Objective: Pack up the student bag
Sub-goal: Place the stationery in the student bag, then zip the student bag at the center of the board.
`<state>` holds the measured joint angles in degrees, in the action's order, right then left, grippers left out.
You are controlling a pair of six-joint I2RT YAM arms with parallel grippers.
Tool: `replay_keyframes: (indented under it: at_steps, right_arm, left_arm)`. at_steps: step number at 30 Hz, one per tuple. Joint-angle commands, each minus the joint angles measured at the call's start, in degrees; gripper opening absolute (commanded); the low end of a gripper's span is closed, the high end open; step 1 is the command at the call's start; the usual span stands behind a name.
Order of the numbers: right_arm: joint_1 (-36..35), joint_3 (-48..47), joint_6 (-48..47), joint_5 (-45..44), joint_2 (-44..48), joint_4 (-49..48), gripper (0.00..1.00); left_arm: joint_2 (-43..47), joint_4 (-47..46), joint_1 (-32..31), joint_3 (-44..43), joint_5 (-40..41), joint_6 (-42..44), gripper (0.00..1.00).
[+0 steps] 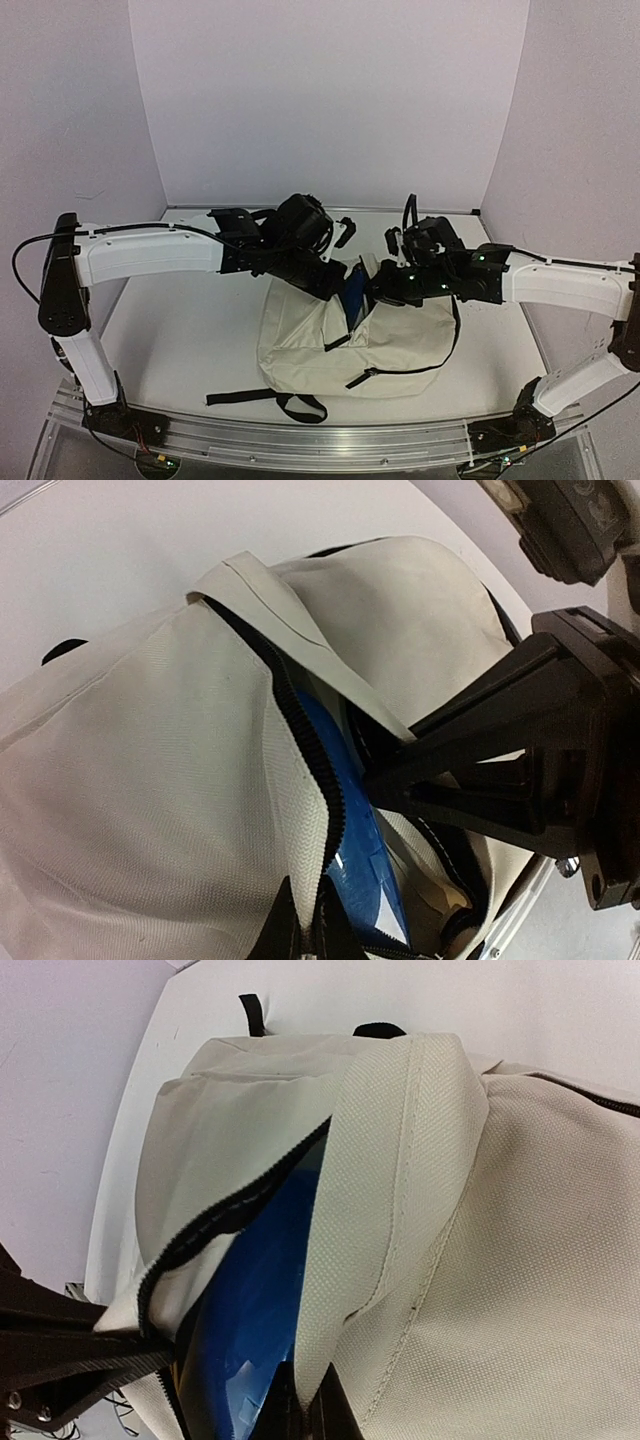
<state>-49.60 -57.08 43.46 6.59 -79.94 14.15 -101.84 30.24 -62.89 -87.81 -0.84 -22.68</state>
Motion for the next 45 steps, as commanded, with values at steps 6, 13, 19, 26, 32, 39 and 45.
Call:
replay_keyframes:
  at_steps: [6,13,19,26,32,39,45]
  right_arm:
    - [-0.26,0.03,0.39,-6.58,4.97,-5.30,0.19]
    - [-0.25,-0.73,-8.58,-5.92,11.94,-0.37,0.25]
    - [-1.61,-3.41,-19.96,5.49,15.59,5.37,0.30]
    - [-13.45,-10.77,-27.26,1.61,5.41,14.95,0.31]
    - [-21.78,-16.37,-32.47,-3.80,-4.44,20.60,0.34]
    - [-25.98,-20.26,-37.91,-12.99,-10.93,26.17,0.36]
    - [-28.24,-21.37,-41.12,-20.19,-15.12,29.08,0.34]
  left_arm:
    - [0.59,-8.96,-1.55,-3.03,-17.85,3.08,0.30]
    - [6.04,-8.62,-0.74,1.10,-13.27,0.77,0.58]
    - [12.26,-2.05,4.53,5.92,-3.99,-6.05,0.91]
    - [18.79,3.46,14.49,14.02,-7.34,-14.41,1.00]
    - [22.72,1.20,19.75,24.47,-16.95,-21.20,1.00]
    - [19.33,-6.86,19.86,31.48,-21.76,-25.95,0.75]
    - [17.06,-11.30,19.83,32.88,-24.14,-26.98,0.54]
